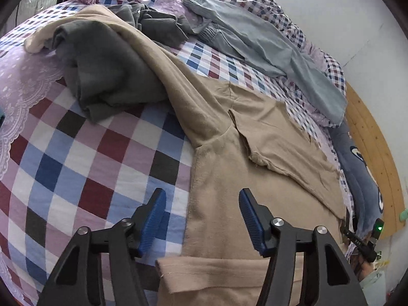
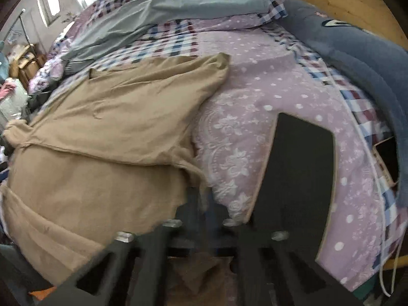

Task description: Fold clothes

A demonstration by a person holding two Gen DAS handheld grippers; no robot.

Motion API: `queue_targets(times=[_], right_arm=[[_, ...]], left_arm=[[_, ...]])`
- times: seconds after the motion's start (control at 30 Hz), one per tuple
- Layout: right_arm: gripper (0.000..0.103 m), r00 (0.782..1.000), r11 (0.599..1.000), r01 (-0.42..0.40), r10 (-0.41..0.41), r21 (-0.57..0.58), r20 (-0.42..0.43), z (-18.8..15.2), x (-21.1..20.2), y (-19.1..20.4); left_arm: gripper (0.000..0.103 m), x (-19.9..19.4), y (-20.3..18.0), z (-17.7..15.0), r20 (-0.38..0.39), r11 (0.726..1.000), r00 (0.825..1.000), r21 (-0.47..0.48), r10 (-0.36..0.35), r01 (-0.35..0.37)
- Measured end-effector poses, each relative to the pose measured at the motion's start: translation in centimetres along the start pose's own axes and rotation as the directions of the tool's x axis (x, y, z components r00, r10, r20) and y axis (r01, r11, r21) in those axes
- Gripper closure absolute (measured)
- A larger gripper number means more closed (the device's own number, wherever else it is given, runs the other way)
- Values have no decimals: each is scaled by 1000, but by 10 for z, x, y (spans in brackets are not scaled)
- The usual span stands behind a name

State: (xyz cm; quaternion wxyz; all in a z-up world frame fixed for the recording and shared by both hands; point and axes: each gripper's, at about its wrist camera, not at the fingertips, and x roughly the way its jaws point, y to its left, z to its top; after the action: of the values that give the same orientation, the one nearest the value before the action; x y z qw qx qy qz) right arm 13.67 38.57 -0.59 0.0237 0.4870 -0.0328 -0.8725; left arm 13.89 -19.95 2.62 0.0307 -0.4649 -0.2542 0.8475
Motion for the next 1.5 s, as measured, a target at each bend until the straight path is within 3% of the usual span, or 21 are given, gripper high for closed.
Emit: queue_targets(times=[0.07, 0.17, 0.43, 0.5, 0.6, 0.63, 0.7, 0.97, 1.1, 1.23, 1.5], right_arm=[[103, 997, 998, 62, -64, 28, 38, 1, -8, -7], [103, 998, 997, 44, -47, 68, 36, 2, -7, -12], [100, 988, 988, 157, -157, -3, 15, 3, 4, 1], [93, 990, 990, 138, -138, 29, 13, 2, 3, -5], [89, 996, 992, 85, -88, 97, 30, -1, -7, -16], [78, 995, 991, 91, -96, 99, 41, -1, -11, -14], [67, 990, 989, 120, -126, 92, 62, -2, -19, -11], [67, 983, 991, 99, -112, 94, 147, 2, -40, -9], [65, 992, 991, 79, -88, 104, 92, 0, -30, -14], [64, 994, 990, 112, -113, 81, 1, -4, -14, -14], [59, 990, 992, 66, -78, 105, 113, -6, -44, -20]], left_arm=[[50, 0, 2, 1, -1, 1000, 1000, -11, 2, -2], [51, 1, 2, 1, -2, 1000, 1000, -13, 5, -5], [51, 2, -1, 0, -1, 1000, 1000, -1, 21, -21], [51, 2, -1, 0, 0, 1000, 1000, -1, 21, -21], [51, 1, 0, 0, 0, 1000, 1000, -5, 16, -16], [51, 1, 0, 0, -1, 1000, 1000, -6, 15, -15], [51, 2, 0, 0, -1, 1000, 1000, -7, 16, -16], [51, 1, -2, 1, 1, 1000, 1000, -14, 22, -22], [51, 2, -2, 2, 2, 1000, 1000, -19, 25, -25], [51, 2, -3, 3, 2, 999, 1000, -22, 28, -27], [51, 3, -8, 4, -2, 999, 1000, -22, 23, -23]])
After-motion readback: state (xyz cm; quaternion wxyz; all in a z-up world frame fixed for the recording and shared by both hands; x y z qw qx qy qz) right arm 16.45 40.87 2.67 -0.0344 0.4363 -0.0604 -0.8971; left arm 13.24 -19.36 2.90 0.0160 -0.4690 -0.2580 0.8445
